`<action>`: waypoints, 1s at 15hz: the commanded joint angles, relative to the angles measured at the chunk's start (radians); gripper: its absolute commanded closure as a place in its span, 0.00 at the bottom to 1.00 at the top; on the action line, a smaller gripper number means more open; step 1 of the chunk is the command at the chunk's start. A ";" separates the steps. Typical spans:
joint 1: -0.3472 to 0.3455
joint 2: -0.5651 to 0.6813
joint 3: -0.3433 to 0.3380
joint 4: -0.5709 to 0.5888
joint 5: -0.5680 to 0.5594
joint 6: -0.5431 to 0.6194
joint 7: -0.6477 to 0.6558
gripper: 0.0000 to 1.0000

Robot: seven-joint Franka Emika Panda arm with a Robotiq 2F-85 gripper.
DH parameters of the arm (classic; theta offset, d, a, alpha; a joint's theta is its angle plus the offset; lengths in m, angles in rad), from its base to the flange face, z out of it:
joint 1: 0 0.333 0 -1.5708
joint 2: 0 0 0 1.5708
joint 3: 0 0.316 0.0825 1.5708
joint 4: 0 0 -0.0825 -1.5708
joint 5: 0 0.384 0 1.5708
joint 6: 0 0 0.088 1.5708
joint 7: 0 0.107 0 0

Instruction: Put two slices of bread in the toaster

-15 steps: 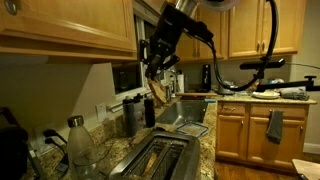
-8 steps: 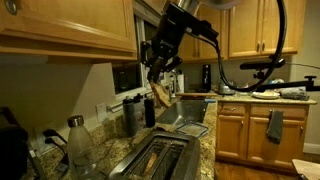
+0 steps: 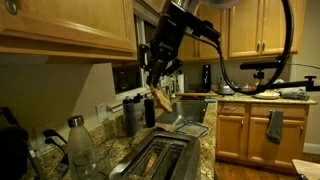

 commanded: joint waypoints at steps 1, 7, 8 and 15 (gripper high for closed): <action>0.013 -0.064 0.002 -0.061 0.029 -0.013 -0.036 0.90; 0.029 -0.086 0.011 -0.106 0.040 -0.006 -0.088 0.90; 0.032 -0.090 0.012 -0.115 0.042 0.001 -0.098 0.90; 0.037 -0.098 0.005 -0.156 0.058 0.017 -0.157 0.90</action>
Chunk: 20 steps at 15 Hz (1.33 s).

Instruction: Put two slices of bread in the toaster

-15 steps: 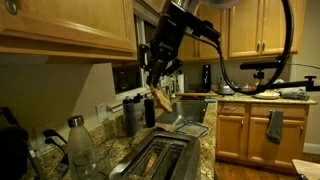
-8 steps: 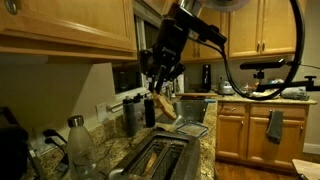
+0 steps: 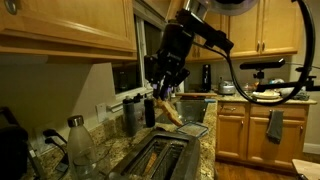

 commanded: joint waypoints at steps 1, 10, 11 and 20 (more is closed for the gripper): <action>0.015 -0.055 -0.011 -0.066 0.034 0.019 -0.050 0.90; 0.046 -0.074 -0.008 -0.135 0.063 0.080 -0.137 0.90; 0.051 -0.076 -0.008 -0.142 0.066 0.088 -0.142 0.90; 0.078 -0.096 -0.013 -0.196 0.083 0.167 -0.186 0.90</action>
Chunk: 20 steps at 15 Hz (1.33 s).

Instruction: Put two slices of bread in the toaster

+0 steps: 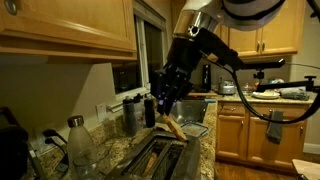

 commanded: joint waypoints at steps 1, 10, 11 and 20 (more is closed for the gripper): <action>0.025 -0.061 -0.014 -0.069 0.035 0.049 -0.038 0.90; 0.042 -0.033 -0.020 -0.108 0.047 0.150 -0.078 0.90; 0.047 -0.030 -0.022 -0.112 0.050 0.167 -0.084 0.90; 0.084 0.034 -0.024 -0.103 0.052 0.268 -0.100 0.90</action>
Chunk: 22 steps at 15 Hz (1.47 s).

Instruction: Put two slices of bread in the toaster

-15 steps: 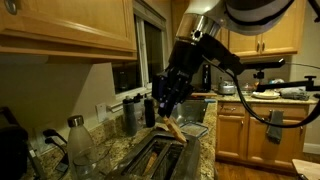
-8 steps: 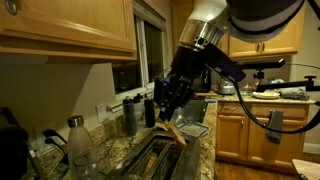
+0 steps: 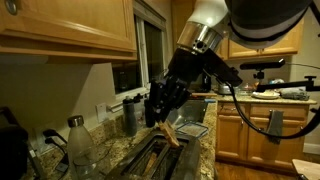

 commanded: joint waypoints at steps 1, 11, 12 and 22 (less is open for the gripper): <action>0.036 0.020 -0.018 -0.013 0.030 0.044 -0.031 0.90; 0.058 0.074 -0.026 -0.004 0.053 0.066 -0.059 0.90; 0.060 0.077 -0.027 -0.003 0.055 0.069 -0.064 0.90; 0.071 0.094 -0.027 -0.014 0.080 0.164 -0.079 0.90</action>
